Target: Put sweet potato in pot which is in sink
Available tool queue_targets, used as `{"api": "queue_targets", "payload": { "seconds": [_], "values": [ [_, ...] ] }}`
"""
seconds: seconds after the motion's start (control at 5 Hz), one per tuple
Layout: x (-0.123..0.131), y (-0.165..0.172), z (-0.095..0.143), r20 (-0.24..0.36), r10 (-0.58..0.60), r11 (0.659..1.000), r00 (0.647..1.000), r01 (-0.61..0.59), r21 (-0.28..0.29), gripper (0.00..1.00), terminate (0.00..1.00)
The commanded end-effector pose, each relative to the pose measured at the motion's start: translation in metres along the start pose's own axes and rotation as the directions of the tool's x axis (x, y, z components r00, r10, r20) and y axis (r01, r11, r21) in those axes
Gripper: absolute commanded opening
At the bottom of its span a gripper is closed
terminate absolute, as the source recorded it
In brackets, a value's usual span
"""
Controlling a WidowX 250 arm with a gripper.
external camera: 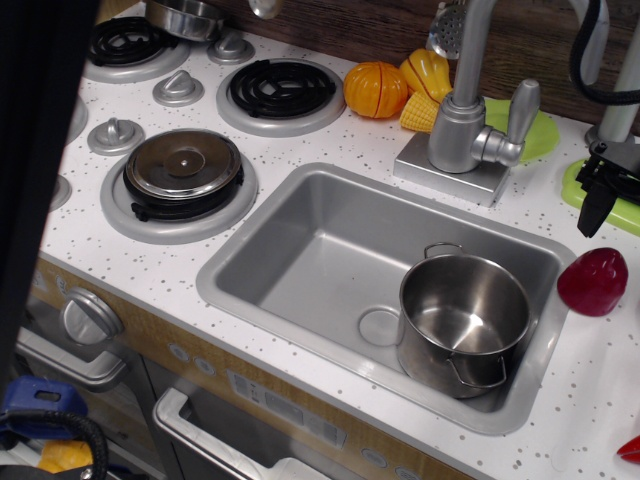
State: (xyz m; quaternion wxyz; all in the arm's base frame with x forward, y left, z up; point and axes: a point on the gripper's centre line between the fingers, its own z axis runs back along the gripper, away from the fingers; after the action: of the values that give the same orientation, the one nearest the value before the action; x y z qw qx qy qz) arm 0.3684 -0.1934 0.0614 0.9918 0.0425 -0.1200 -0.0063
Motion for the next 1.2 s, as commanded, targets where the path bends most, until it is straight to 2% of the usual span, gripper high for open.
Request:
{"api": "queue_targets", "payload": {
  "seconds": [0.0,1.0],
  "values": [
    [0.000,0.000,0.000,0.000,0.000,1.000,1.000,0.000,0.000,1.00,0.00],
    [0.006,0.018,-0.034,0.088,-0.029,0.998,0.996,0.034,-0.052,1.00,0.00]
  ]
}}
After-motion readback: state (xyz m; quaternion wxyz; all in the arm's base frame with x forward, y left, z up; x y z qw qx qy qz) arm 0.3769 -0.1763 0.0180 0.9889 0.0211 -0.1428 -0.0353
